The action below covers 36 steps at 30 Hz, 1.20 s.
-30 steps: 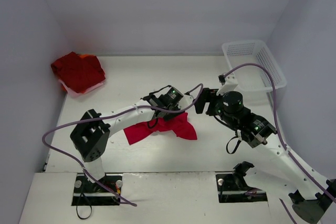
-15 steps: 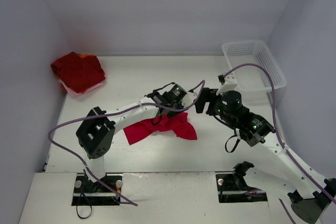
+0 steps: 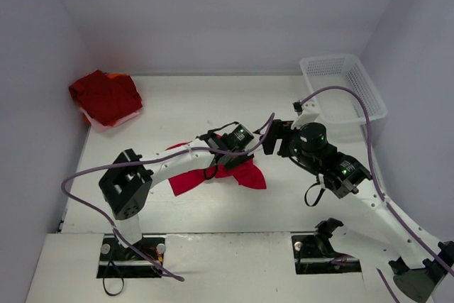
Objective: Fold and stack the t-shirts
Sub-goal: Flatten the tshirt out
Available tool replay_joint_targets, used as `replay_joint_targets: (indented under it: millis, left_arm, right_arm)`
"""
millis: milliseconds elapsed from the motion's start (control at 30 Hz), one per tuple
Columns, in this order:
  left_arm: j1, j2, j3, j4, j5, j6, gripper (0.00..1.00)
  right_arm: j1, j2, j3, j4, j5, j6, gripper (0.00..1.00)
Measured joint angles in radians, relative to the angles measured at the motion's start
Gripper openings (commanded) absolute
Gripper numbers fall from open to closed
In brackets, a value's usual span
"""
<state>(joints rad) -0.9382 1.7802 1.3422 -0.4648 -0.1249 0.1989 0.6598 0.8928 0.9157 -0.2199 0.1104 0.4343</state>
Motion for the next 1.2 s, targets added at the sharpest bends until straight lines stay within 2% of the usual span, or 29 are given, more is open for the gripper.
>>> replay_joint_targets:
  millis: [467, 1200]
  left_arm:
    - [-0.064, -0.009, -0.046, 0.015, -0.047, -0.071, 0.41]
    - [-0.03, -0.011, -0.098, 0.08, -0.124, -0.045, 0.4]
  right_arm:
    - [0.0, -0.013, 0.0, 0.006, -0.013, 0.0, 0.74]
    - [0.0, -0.013, -0.027, 0.005, -0.022, 0.003, 0.74]
